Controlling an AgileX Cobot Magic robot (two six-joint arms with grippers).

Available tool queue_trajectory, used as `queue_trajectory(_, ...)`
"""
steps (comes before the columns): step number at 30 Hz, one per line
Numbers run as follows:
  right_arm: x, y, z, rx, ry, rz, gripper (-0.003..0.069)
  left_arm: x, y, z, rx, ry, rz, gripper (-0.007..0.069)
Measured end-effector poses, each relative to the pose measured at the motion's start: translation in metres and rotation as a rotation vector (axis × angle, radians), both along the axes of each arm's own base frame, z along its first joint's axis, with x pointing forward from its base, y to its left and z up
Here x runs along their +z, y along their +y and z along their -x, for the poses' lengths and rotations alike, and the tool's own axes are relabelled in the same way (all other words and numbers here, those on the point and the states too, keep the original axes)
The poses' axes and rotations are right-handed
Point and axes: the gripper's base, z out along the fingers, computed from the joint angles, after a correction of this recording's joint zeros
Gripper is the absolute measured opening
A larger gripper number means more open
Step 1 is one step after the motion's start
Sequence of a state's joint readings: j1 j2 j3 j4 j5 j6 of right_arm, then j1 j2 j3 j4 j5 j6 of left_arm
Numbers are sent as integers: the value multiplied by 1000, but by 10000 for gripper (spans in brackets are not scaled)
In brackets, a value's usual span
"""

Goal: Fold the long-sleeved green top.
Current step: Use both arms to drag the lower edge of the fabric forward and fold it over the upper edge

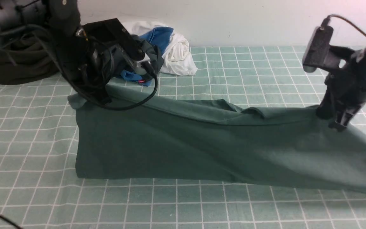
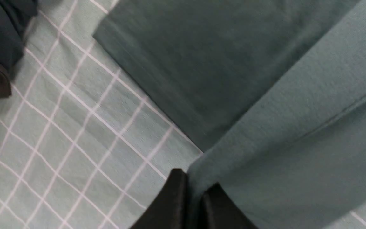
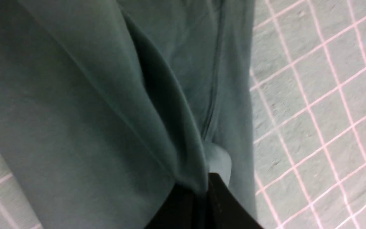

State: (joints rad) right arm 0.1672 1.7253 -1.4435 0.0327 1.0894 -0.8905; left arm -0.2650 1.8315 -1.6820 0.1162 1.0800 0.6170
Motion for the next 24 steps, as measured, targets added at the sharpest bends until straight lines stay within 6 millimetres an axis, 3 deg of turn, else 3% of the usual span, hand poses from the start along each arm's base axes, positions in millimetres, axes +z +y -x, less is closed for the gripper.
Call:
queue_trajectory(7,-21,8,-57,-18,-11,14,8,-32,8,-52,47,28,-8,9)
queue_trajectory(14,-50,8,-94,-100,-33,4,8,-71,12,-79,56,17,-12,11)
queue_trajectory(18,-65,1,-106,-194,-49,-46,19,-82,14,-87,58,-18,0,22)
queue_trajectory(23,-78,-8,-115,-351,-63,-117,125,-91,15,-97,94,-75,40,101)
queue_trajectory(24,-77,-11,-116,-427,-74,-144,212,-92,17,-100,132,-94,64,177)
